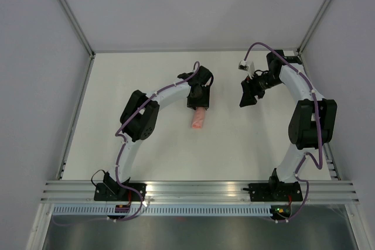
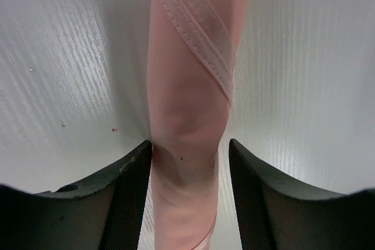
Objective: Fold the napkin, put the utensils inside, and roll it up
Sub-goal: Roll the napkin with the utensil
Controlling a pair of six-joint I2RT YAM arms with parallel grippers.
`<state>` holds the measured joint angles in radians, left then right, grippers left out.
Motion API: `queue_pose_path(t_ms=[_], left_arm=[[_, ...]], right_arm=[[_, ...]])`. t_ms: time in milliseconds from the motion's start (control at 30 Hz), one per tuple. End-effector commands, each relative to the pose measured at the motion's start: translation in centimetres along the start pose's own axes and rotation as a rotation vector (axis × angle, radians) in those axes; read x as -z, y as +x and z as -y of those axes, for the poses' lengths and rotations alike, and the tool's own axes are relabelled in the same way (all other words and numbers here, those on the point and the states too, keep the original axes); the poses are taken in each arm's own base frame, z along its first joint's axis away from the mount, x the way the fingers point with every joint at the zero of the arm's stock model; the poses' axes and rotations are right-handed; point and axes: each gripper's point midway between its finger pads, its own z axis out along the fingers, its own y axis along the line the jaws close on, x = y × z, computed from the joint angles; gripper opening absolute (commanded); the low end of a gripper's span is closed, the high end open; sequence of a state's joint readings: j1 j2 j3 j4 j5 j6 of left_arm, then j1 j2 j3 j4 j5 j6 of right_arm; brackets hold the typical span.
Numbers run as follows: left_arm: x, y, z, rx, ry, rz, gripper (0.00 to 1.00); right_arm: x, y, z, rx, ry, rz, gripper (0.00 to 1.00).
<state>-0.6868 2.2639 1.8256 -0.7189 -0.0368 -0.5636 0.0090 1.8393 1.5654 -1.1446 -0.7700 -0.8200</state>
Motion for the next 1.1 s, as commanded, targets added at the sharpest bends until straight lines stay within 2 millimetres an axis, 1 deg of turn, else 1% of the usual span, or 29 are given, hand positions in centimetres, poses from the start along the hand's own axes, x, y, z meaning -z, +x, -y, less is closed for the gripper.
queue_pose_path(t_ms=[0, 233, 400, 667, 800, 900, 933, 967, 1000, 1033, 1067], left_arm=[[2.9, -1.5, 0.7, -0.026, 0.023, 0.055, 0.6], [3.8, -2.4, 0.7, -0.037, 0.027, 0.084, 0.61], [4.3, -2.9, 1.3, -0.069, 0.058, 0.095, 0.61], [5.8, -4.2, 1.4, -0.103, 0.079, 0.137, 0.62], [6.5, -4.9, 2.1, -0.131, 0.112, 0.156, 0.62], [6.9, -5.2, 2.0, -0.149, 0.115, 0.167, 0.62], [7.4, -5.5, 1.9, -0.149, 0.111, 0.181, 0.62], [7.7, -5.7, 1.8, -0.153, 0.111, 0.188, 0.62], [7.9, -5.8, 1.7, -0.155, 0.111, 0.193, 0.62], [9.0, -6.4, 1.5, -0.151, 0.113, 0.221, 0.62], [9.5, -6.6, 1.3, -0.162, 0.113, 0.231, 0.62]], right_arm=[[0.1, -0.4, -0.6, 0.021, -0.024, 0.026, 0.73], [0.0, -0.2, -0.6, 0.017, -0.026, 0.022, 0.73], [-0.2, 0.2, -0.4, 0.011, -0.024, 0.013, 0.73], [-0.4, 0.2, -0.1, -0.002, -0.019, 0.015, 0.73], [-0.7, 0.4, 0.1, -0.011, -0.02, 0.013, 0.73], [-0.9, 0.4, 0.4, -0.02, -0.005, 0.01, 0.73], [-0.9, 0.7, 0.6, -0.032, 0.002, 0.005, 0.73], [-0.2, 0.9, 1.6, -0.045, 0.036, 0.025, 0.73], [-0.3, 0.8, 1.6, -0.052, 0.042, 0.03, 0.73], [-0.3, 1.0, 1.6, -0.072, 0.047, 0.03, 0.73], [-0.3, 0.9, 1.8, -0.073, 0.057, 0.037, 0.73]])
